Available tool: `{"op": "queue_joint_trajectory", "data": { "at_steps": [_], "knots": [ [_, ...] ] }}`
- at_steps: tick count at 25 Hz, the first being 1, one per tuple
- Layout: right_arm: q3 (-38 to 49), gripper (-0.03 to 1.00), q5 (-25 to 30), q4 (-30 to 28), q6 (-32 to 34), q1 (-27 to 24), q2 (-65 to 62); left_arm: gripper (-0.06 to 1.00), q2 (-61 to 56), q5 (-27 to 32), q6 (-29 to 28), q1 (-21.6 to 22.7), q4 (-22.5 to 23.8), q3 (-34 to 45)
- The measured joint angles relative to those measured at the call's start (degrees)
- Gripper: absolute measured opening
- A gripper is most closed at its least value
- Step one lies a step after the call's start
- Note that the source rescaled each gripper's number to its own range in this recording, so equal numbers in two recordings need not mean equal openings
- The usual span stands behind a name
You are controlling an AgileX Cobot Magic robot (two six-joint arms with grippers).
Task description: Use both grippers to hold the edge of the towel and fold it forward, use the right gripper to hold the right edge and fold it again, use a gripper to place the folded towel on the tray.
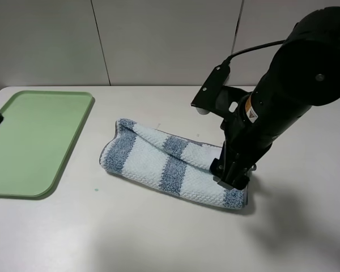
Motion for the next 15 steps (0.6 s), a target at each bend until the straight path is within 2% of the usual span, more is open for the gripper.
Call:
{"op": "queue_joint_trajectory", "data": {
  "at_steps": [7,15],
  "knots": [
    [0.00,1.00,-2.52,1.35,0.11,0.00,0.00,1.00,-19.34,-1.23,-4.07,0.00,0.00,10.02],
    [0.00,1.00,-2.79,2.46,0.12,0.00,0.00,1.00,-37.70,-2.36,-10.72,0.00,0.00,19.08]
  ]
}}
